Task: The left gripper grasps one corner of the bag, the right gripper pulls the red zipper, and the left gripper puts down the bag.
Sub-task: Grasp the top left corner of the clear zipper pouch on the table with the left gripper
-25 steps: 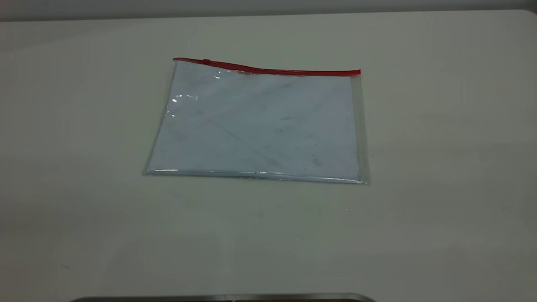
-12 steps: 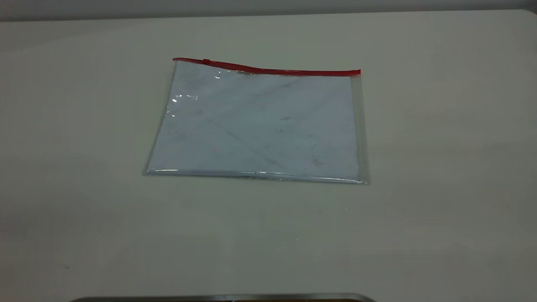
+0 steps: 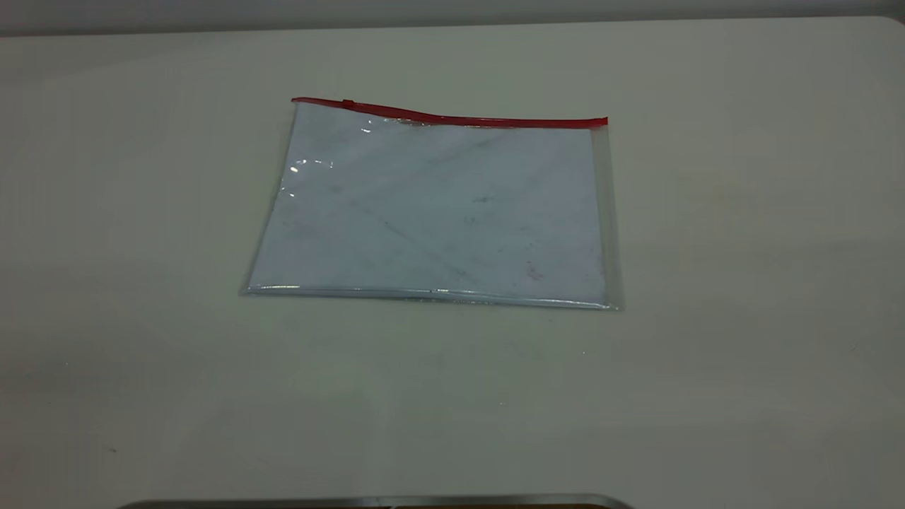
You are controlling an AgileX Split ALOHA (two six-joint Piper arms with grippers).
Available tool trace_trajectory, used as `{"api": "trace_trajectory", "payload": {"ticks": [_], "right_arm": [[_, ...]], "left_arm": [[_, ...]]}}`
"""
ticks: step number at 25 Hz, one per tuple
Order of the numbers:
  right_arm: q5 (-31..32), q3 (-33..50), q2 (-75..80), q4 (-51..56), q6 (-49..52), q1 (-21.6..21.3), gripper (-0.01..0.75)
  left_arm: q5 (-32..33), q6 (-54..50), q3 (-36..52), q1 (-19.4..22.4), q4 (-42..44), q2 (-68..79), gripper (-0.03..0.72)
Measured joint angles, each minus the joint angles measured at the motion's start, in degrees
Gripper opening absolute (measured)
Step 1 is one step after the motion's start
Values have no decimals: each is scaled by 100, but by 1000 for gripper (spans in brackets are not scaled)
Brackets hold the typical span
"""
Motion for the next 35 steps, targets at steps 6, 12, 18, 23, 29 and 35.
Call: {"api": "trace_trajectory", "payload": {"ticks": [6, 12, 18, 23, 29, 35], "right_arm": [[0, 0, 0, 0, 0, 0, 435], [0, 0, 0, 40, 0, 0, 435], [-21, -6, 0, 223, 0, 0, 413], [-794, -79, 859, 859, -145, 0, 412], [-2371, -81, 3173, 1529, -1308, 0, 467], [-4002, -183, 5615, 3619, -3897, 171, 538]], "left_arm": [[0, 0, 0, 0, 0, 0, 443], [0, 0, 0, 0, 0, 0, 443], [0, -15, 0, 0, 0, 0, 443], [-326, -138, -74, 0, 0, 760, 443], [-1801, -2, -474, 0, -113, 3109, 445], [-2781, 685, -944, 0, -540, 5273, 503]]}}
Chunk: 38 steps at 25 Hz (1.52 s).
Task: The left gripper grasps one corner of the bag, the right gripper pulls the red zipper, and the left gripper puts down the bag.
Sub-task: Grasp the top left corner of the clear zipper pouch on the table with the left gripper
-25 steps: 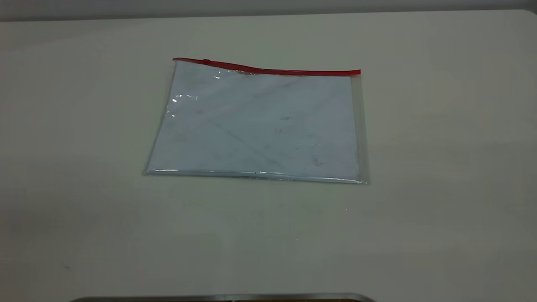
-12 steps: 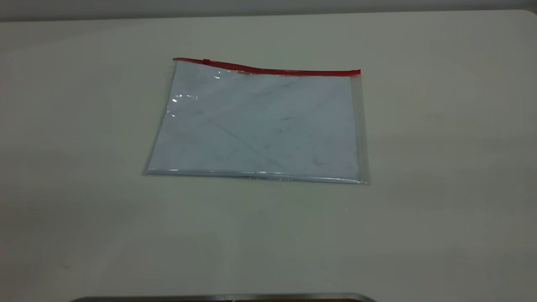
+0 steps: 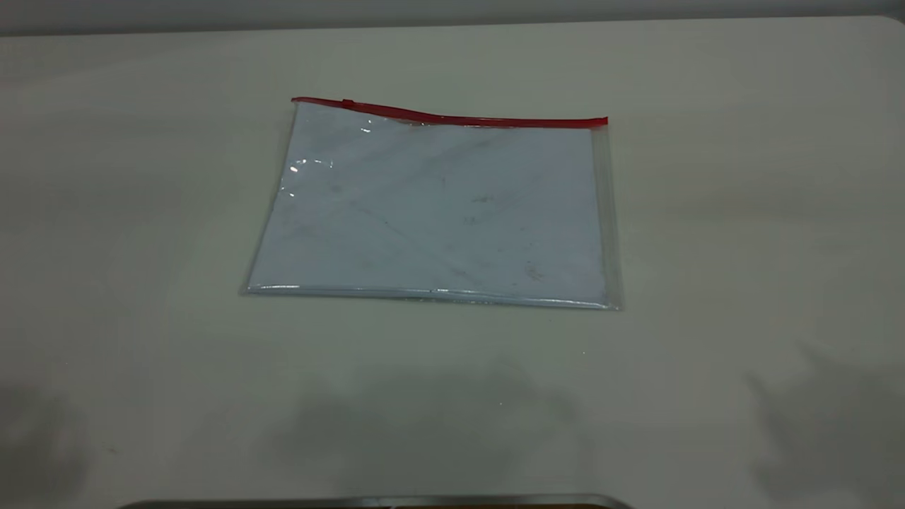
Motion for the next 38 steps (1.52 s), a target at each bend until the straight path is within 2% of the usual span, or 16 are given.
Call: {"api": "trace_trajectory", "payload": {"ticks": [6, 11, 17, 21, 27, 31, 38], "right_arm": [[-434, -969, 2295, 2535, -2806, 787, 543], [-357, -2030, 4020, 4048, -4095, 1133, 543], [391, -3098, 5362, 4534, -4290, 1146, 543], [593, -3495, 5807, 4546, -4290, 1146, 543], [599, -3575, 5998, 4667, -4290, 1146, 543], [599, -3575, 6016, 4680, -4290, 1146, 543], [575, -3575, 6060, 4691, -4290, 1146, 543]], "left_arm": [[-1068, 673, -368, 0, -675, 1916, 525], [-1456, 1208, -1120, 0, -942, 3459, 527], [-1457, 1475, -2433, 0, -971, 5145, 529], [-1306, 1863, -3453, 0, -1358, 6228, 529], [-644, 3516, -4886, 0, -2975, 7827, 529], [-333, 4486, -5531, 0, -3929, 8705, 529], [-153, 5013, -6369, -253, -4419, 9784, 529]]}}
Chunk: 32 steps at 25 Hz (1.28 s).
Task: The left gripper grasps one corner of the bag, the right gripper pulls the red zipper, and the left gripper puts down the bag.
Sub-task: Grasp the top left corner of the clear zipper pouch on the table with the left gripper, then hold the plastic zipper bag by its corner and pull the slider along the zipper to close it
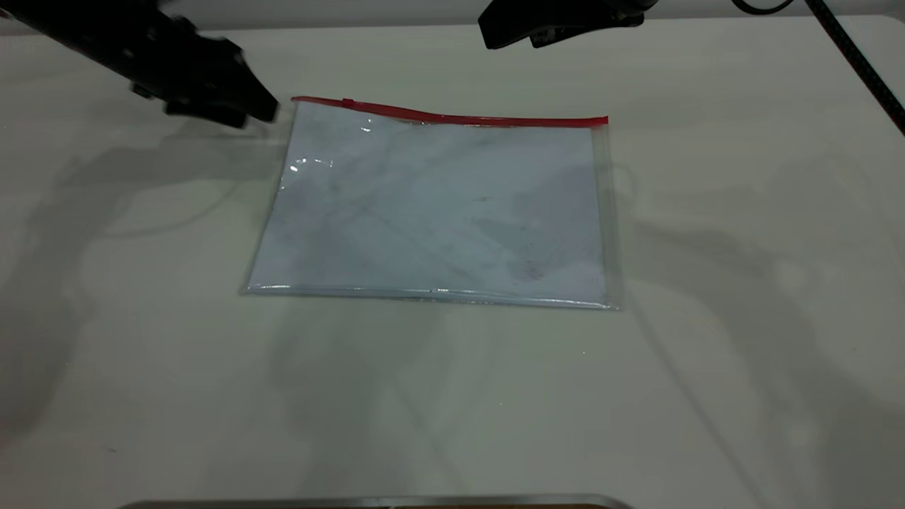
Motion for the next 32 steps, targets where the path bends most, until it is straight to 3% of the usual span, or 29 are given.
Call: {"api": "trace_trajectory", "payload": {"ticks": [7, 10, 12, 17, 18, 24, 32], "right_arm": [[-32, -6, 0, 11, -2, 0, 543], [-39, -8, 0, 16, -2, 0, 543], [-39, -8, 0, 16, -2, 0, 543], [171, -136, 49, -10, -2, 0, 535], [209, -217, 91, -10, -6, 0, 530], [505, -1089, 577, -32, -45, 0, 514], [1759, -2457, 1563, -250, -50, 0, 510]], "left_arm": [[64, 75, -225, -345, -32, 288, 529], [16, 139, -238, -404, -32, 315, 492], [-49, 242, -264, -437, -32, 321, 413], [53, 472, -278, -454, -136, 295, 82], [119, 588, -278, -454, -141, 258, 60], [778, 1469, -278, -496, -93, -117, 53], [2264, 2308, -282, -500, 784, -723, 53]]}}
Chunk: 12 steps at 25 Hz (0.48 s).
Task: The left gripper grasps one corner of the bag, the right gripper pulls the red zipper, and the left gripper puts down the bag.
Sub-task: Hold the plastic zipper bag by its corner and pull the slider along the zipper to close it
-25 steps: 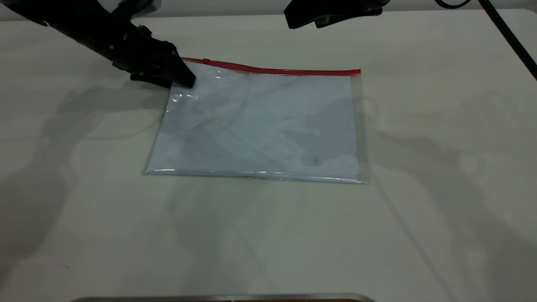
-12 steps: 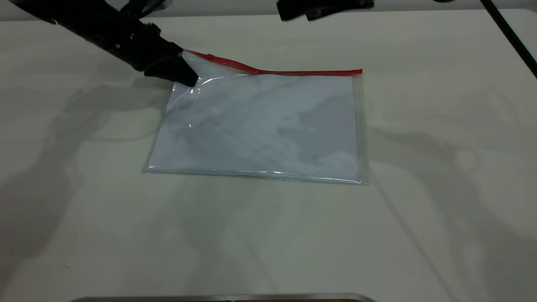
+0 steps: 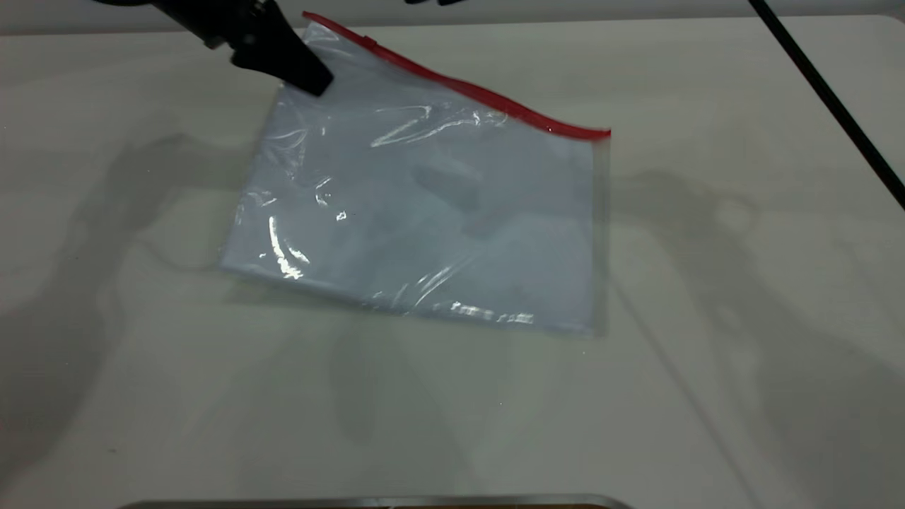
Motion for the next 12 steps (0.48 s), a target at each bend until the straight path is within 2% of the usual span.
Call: {"api": "trace_trajectory", "payload": {"ticks": [4, 12], "right_arm": [[383, -349, 336, -6, 5, 0, 510], [456, -495, 899, 356, -73, 137, 510]], "left_arm": [[565, 48, 0, 0, 548, -65, 53], [487, 82, 0, -158, 725, -65, 53]]}}
